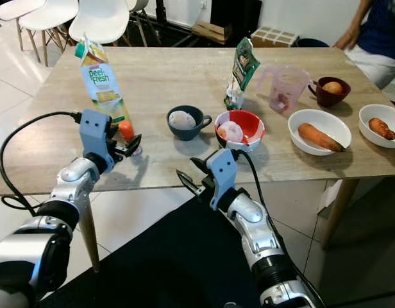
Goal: Restocking fridge
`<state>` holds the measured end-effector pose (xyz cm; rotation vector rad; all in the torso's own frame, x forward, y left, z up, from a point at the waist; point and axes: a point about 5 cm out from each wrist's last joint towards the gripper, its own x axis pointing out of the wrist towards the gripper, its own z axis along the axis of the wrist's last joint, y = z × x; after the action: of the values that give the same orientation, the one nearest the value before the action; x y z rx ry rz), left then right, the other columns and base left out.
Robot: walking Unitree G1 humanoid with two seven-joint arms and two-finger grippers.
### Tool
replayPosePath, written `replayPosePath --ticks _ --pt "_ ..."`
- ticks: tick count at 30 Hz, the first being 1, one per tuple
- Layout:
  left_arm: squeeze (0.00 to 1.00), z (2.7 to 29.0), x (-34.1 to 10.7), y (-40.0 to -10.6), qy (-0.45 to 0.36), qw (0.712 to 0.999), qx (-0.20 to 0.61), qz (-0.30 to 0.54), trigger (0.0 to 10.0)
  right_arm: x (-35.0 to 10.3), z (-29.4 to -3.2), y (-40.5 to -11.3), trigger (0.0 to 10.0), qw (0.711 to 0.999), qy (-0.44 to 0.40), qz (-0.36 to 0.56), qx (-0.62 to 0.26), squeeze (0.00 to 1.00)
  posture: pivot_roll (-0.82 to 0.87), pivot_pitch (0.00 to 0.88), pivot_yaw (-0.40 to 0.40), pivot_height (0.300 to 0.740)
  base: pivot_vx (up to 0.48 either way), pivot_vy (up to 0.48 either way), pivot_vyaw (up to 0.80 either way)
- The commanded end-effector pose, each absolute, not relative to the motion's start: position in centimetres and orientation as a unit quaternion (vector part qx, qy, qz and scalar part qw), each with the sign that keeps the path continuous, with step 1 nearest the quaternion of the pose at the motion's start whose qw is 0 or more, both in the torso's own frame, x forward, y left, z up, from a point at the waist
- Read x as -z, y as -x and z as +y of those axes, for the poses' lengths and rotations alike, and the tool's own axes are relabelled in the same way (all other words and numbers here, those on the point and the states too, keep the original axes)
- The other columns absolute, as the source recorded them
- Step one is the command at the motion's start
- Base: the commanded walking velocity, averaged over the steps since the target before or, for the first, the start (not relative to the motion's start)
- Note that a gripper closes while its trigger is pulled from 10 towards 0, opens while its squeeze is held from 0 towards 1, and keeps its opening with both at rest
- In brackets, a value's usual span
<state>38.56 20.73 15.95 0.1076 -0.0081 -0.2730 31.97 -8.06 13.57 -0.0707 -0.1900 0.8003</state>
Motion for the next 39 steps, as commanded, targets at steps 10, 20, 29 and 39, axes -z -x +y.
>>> replayPosePath --ticks 10,20,29,39 --pt "0.00 20.4 -15.7 -38.7 -0.056 0.988 0.141 0.010 0.0 -13.3 -8.4 -31.9 10.0 0.920 0.031 -0.088 -0.381 0.00 -0.18 0.188 -0.009 0.740 0.000 0.000 0.00" --pt "0.00 18.8 -15.2 -38.6 -0.054 0.983 0.175 0.009 0.0 -13.2 -8.5 -32.0 10.0 0.921 0.032 -0.087 -0.378 0.00 -0.17 0.187 -0.006 0.740 0.000 0.000 0.00" --pt "0.00 13.8 -12.9 -37.6 -0.027 0.966 0.256 0.017 0.0 -13.1 -8.8 -32.1 10.0 0.925 0.030 -0.088 -0.368 0.00 -0.17 0.180 0.009 0.740 0.000 0.000 0.00" --pt "0.00 9.6 -11.8 -36.5 -0.006 0.947 0.320 0.018 0.0 -13.2 -8.9 -32.1 10.0 0.927 0.029 -0.090 -0.363 0.00 -0.17 0.180 0.015 0.740 0.000 0.000 0.00"
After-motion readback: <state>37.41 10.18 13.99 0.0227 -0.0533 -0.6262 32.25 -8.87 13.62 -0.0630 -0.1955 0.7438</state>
